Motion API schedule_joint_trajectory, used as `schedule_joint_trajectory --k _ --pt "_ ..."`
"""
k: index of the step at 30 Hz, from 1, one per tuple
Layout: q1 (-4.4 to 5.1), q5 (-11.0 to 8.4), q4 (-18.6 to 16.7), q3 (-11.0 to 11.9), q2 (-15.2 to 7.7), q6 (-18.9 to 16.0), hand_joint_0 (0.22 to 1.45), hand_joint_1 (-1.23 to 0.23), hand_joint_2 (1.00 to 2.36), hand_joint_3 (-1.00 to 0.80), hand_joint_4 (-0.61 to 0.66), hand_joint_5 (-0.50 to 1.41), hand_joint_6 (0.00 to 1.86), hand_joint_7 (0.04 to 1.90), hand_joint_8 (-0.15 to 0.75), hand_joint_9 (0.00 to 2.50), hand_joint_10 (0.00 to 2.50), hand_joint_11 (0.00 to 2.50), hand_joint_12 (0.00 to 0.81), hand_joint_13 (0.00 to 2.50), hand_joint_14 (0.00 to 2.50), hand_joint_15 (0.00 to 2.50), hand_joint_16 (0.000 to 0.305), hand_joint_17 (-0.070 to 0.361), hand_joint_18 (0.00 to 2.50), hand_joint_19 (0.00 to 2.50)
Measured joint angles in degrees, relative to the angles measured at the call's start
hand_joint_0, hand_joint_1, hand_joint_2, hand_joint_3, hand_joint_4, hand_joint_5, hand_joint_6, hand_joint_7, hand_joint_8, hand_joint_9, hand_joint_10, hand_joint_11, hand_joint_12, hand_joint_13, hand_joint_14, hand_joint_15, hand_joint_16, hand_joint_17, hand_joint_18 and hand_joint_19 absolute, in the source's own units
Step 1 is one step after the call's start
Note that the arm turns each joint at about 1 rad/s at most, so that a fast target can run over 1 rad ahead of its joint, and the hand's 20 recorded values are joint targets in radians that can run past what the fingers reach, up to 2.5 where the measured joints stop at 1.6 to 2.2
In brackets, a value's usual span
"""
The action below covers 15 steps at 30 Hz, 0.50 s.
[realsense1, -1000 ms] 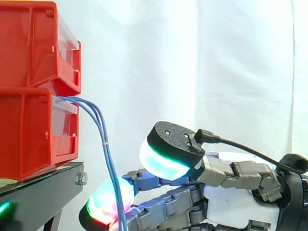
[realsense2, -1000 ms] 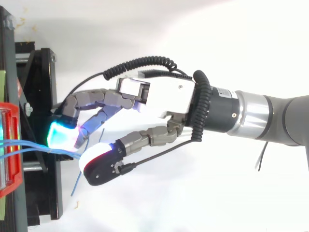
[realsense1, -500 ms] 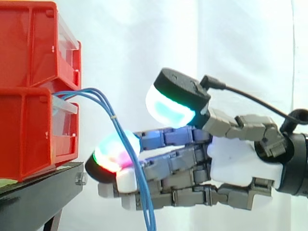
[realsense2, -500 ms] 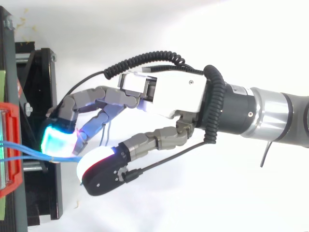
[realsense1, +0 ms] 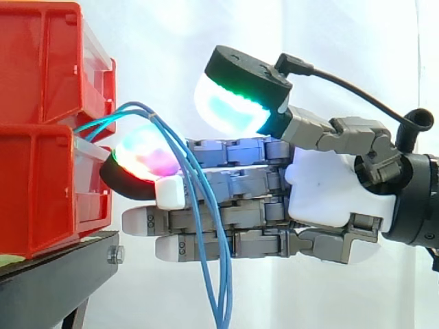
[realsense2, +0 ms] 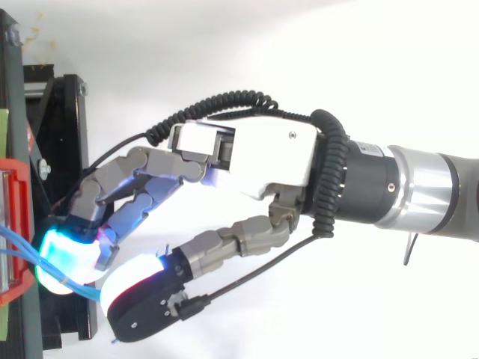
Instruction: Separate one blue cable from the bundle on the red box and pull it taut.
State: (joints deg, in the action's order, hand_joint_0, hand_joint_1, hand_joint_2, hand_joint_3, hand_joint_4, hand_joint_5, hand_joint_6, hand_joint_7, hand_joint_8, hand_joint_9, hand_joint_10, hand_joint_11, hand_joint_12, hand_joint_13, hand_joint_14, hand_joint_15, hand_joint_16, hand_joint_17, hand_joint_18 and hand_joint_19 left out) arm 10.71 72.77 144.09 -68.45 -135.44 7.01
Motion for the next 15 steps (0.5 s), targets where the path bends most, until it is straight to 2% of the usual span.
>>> schedule_joint_trajectory --k 4,15 --pt "0.18 0.0 0.31 0.05 0.02 -0.2 0.59 -0.73 1.0 -0.5 0.16 -0.14 0.91 0.63 0.279 0.88 0.01 0.42 0.288 0.52 0.01 0.22 0.034 0.076 0.39 0.33" --pt "0.89 -0.15 3.08 0.07 -0.01 -1.03 0.53 -0.63 1.0 -0.5 0.18 -0.1 0.72 0.82 0.282 0.95 0.02 0.41 0.303 0.55 0.01 0.22 0.036 0.081 0.41 0.35"
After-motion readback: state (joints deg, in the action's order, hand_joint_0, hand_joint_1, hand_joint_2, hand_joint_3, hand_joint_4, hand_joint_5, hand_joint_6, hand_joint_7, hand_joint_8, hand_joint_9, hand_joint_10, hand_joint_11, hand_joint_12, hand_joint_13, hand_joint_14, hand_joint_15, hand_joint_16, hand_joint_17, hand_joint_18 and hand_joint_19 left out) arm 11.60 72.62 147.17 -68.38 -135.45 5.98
